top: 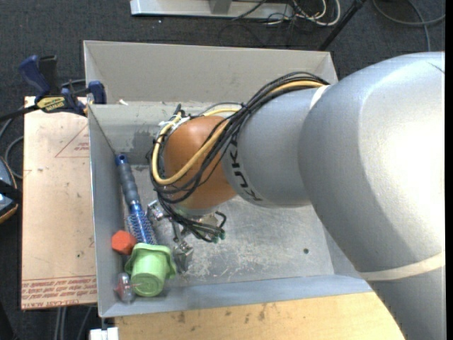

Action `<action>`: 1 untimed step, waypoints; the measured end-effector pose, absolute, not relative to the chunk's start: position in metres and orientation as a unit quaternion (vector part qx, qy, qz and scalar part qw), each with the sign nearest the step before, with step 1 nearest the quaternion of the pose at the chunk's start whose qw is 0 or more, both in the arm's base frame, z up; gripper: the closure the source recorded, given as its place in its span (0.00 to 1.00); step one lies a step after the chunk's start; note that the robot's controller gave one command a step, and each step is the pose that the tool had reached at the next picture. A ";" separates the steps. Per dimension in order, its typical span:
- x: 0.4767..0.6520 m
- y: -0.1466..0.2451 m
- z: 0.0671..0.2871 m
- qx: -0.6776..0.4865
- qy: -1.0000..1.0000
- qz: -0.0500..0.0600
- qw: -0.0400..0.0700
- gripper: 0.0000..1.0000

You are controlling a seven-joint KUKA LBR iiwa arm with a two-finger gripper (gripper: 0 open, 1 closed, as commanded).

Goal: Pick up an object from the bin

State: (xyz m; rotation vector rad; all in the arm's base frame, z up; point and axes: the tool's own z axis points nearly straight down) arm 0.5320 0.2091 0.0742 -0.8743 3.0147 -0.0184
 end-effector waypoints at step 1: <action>0.542 0.235 0.076 -0.305 0.952 -0.010 -0.004 0.00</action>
Offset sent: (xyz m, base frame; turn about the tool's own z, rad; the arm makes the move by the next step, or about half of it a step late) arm 0.0052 0.0375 0.0004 -0.0672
